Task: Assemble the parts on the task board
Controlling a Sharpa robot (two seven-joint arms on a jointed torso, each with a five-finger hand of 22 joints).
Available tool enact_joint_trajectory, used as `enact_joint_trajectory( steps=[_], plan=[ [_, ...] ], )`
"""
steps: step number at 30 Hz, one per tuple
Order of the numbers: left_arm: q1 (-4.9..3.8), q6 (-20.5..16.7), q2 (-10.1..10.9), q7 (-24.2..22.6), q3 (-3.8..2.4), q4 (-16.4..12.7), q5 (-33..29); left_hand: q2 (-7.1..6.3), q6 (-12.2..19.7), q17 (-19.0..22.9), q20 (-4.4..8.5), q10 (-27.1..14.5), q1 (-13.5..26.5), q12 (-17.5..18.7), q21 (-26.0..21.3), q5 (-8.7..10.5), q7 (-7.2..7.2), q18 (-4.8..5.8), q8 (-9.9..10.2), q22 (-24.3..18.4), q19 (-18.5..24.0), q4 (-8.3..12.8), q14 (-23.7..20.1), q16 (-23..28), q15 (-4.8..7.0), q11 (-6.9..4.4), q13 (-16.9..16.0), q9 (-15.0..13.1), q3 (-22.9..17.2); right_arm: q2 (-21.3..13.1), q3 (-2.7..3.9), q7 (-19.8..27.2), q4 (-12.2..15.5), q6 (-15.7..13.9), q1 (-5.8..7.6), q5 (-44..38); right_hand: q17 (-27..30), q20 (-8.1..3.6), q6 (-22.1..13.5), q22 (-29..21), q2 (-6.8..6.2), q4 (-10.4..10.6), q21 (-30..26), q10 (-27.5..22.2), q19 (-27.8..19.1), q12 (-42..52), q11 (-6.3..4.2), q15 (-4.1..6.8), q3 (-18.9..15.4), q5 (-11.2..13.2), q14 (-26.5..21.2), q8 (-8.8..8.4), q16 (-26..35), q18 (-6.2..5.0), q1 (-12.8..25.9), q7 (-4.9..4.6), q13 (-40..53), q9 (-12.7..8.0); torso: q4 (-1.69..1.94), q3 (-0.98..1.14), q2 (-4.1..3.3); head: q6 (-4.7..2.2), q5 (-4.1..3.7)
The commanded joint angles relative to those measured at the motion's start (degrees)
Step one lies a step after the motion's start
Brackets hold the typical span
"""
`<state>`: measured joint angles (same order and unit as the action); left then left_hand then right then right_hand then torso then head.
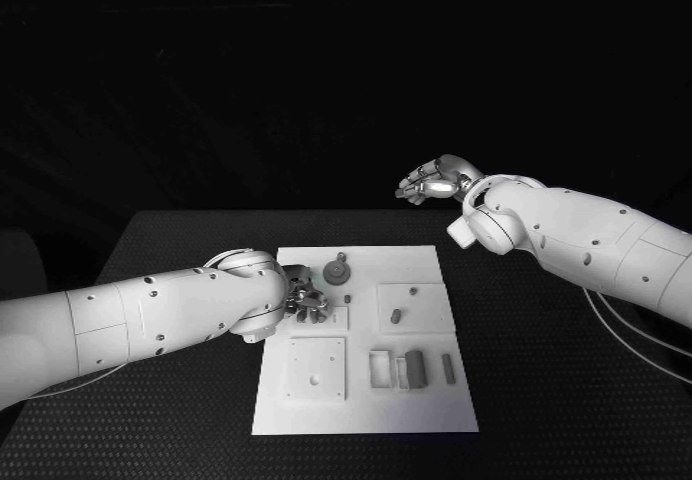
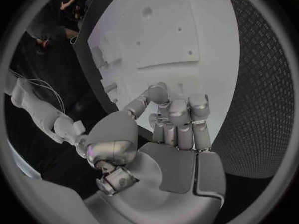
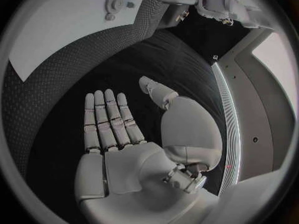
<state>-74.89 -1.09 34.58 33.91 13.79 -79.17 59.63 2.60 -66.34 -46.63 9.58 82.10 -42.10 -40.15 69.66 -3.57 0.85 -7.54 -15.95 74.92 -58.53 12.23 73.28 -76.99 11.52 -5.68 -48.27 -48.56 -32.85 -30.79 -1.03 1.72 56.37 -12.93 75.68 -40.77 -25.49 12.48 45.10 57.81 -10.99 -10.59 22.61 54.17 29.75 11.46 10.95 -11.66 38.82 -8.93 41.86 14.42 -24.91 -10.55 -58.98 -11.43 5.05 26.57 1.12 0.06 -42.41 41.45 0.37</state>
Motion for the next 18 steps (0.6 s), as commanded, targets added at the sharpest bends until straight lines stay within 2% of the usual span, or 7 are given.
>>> enact_joint_trajectory(
  steps=[1,10,13,18],
  plan=[
    [0.02,0.86,-0.26,-0.38,-0.05,-0.02,0.29,-1.24,-0.30,0.16,5.87,-0.58,1.52,-0.37,0.10,0.54,-0.09,0.42,0.35,0.58,0.31,-0.67,-0.08,-0.34,0.23,0.06,0.09,-0.07,0.50,-0.02,0.03,0.38,0.13,1.11,0.02,0.03,0.07,0.02,-0.46,0.12,0.47,0.00,-0.25,0.11,-0.58,-0.40,0.15,-0.23,-0.41,-0.39,-0.36,0.15,0.34,0.45,-0.19,-0.43,-0.10,-0.09,-0.01,-0.02,-0.03,0.00,-0.07],
    [0.02,1.06,-0.09,-0.38,-0.05,0.05,0.27,-4.24,-0.10,0.57,6.05,-0.63,3.30,-0.39,0.08,0.65,-0.06,0.08,0.89,0.55,0.35,-1.68,-0.19,-0.48,0.22,0.09,0.23,-0.26,0.95,-0.12,0.03,0.43,0.23,1.21,0.02,0.06,0.15,0.03,-0.55,0.22,0.38,0.02,-0.41,0.04,-0.77,-0.64,0.24,-0.32,-0.50,-0.41,-0.55,0.14,0.46,0.52,-0.20,-0.51,-0.29,-0.19,0.08,-0.03,0.01,0.11,-0.23],
    [0.03,1.31,-0.02,-0.45,-0.05,-0.02,0.23,-5.94,-0.10,0.72,6.07,-0.63,3.87,-0.40,0.07,0.69,-0.06,-0.01,1.03,0.52,0.35,-1.92,-0.23,-0.54,0.21,0.09,0.27,-0.37,1.10,-0.12,0.03,0.45,0.23,1.24,0.02,0.07,0.18,0.04,-0.59,0.26,0.35,0.04,-0.46,0.01,-0.83,-0.71,0.28,-0.35,-0.52,-0.42,-0.60,0.13,0.50,0.55,-0.20,-0.55,-0.35,-0.23,0.06,-0.01,0.00,0.14,-0.25],
    [0.03,1.42,0.22,-0.42,-0.05,-0.06,0.23,-6.14,-0.21,0.85,6.13,-0.60,3.29,-0.44,0.11,0.65,-0.09,-0.16,1.10,0.51,0.30,-1.62,-0.23,-0.64,0.26,0.05,0.30,-0.53,0.58,-0.23,0.03,0.47,0.22,1.30,0.01,0.10,0.20,0.05,-0.64,0.31,0.34,0.07,-0.50,0.00,-0.87,-0.78,0.31,-0.37,-0.56,-0.44,-0.65,0.12,0.52,0.57,-0.20,-0.59,-0.42,-0.27,0.05,-0.04,-0.01,0.15,-0.26]
  ],
)
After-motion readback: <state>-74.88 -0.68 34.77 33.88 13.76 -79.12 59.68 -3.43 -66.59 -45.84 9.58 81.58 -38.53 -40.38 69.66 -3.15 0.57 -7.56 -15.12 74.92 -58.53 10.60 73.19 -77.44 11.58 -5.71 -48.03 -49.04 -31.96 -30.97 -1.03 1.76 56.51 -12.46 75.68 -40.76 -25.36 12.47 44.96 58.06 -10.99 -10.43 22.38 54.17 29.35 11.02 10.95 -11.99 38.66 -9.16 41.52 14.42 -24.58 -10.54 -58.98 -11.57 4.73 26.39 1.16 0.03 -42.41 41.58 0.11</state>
